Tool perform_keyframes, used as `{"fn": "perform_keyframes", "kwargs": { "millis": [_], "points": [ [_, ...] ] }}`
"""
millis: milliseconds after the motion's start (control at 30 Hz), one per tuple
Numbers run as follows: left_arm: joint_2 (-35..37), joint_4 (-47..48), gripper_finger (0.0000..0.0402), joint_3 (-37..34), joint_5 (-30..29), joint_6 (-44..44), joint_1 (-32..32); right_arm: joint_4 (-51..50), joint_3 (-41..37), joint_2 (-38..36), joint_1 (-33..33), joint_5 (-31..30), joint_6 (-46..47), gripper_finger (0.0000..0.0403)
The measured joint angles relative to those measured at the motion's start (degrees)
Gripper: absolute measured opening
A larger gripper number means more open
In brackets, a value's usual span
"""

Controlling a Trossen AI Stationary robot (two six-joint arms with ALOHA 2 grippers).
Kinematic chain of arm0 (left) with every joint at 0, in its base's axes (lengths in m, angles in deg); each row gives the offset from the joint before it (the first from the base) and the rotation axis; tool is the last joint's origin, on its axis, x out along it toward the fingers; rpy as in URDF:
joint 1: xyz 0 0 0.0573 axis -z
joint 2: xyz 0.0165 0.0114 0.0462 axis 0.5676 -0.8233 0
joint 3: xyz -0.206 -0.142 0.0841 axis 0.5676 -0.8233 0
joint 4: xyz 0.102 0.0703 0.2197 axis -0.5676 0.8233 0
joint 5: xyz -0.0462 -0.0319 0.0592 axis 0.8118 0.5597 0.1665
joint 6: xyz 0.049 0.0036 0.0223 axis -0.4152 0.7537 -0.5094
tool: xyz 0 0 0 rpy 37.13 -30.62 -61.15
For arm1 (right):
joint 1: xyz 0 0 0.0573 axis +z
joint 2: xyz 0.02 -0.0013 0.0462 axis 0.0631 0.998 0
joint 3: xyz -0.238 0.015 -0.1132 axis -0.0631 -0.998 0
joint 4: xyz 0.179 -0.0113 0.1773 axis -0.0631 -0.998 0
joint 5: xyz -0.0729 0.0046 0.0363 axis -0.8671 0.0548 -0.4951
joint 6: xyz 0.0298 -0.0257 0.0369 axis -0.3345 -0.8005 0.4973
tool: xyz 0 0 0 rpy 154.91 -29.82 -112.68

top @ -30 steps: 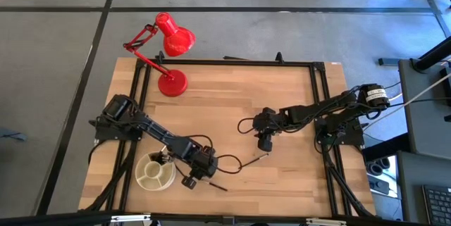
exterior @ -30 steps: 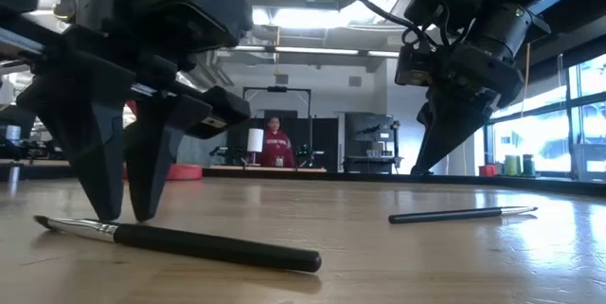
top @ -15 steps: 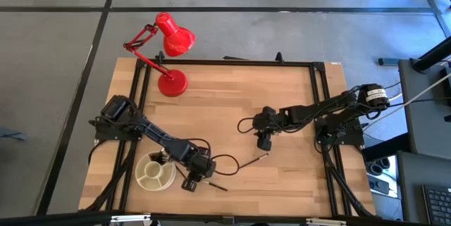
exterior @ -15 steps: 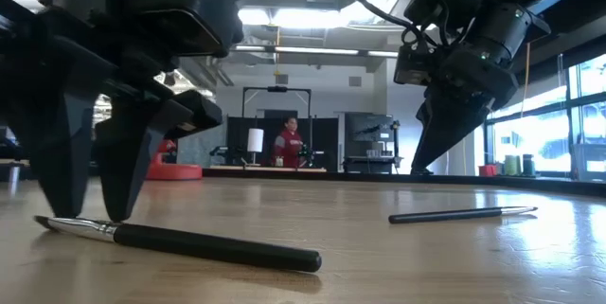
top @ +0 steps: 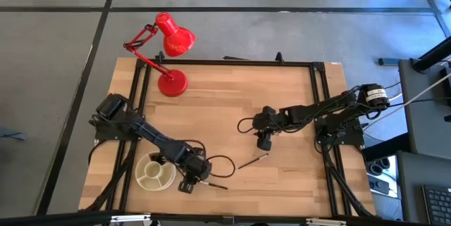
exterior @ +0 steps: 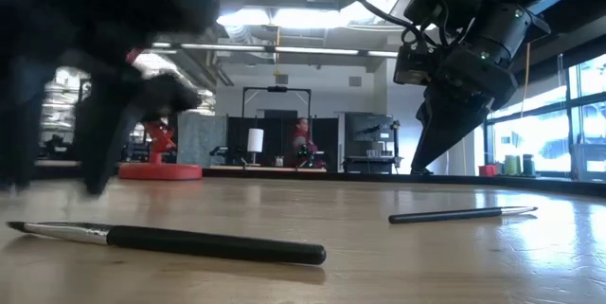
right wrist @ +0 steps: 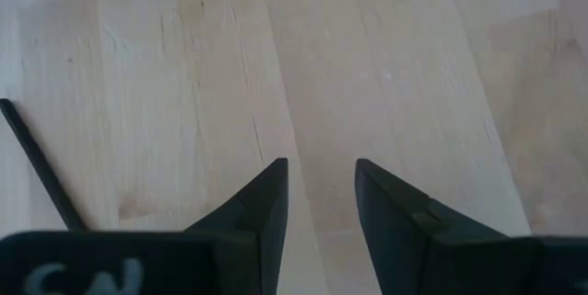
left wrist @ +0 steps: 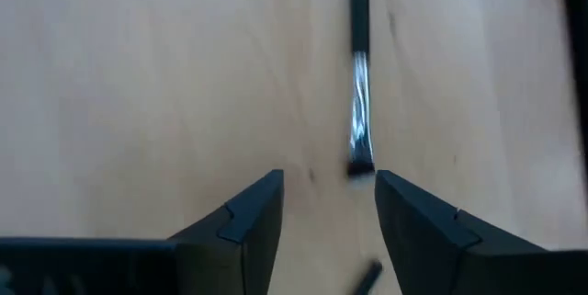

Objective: Put items in baskets/containers
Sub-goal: Put the eyeshadow brush into the white organizer bin

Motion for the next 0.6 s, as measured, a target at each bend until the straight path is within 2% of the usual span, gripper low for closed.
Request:
{"fn": "perform_keyframes", "kwargs": {
  "millis": [200, 333, 500, 600],
  "points": [
    [1.6, -0.8, 0.0168, 0.1, -6.7, 1.4, 2.7, 0.0, 0.0, 0.0, 0.0, 0.0, 0.0, 0.0128],
    [-0.2, -3.4, 0.0168, 0.1, -9.9, 0.4, 6.4, -0.1, 0.0, 0.0, 0.0, 0.0, 0.0, 0.0128],
    [-1.7, -6.1, 0.0168, 0.1, -16.8, -3.9, 10.0, 0.4, 0.0, 0.0, 0.0, 0.0, 0.0, 0.0128],
    [-3.0, -6.2, 0.0166, 0.1, -17.9, -4.2, 10.8, 1.1, 0.0, 0.0, 0.0, 0.0, 1.0, 0.0128]
  ]
}}
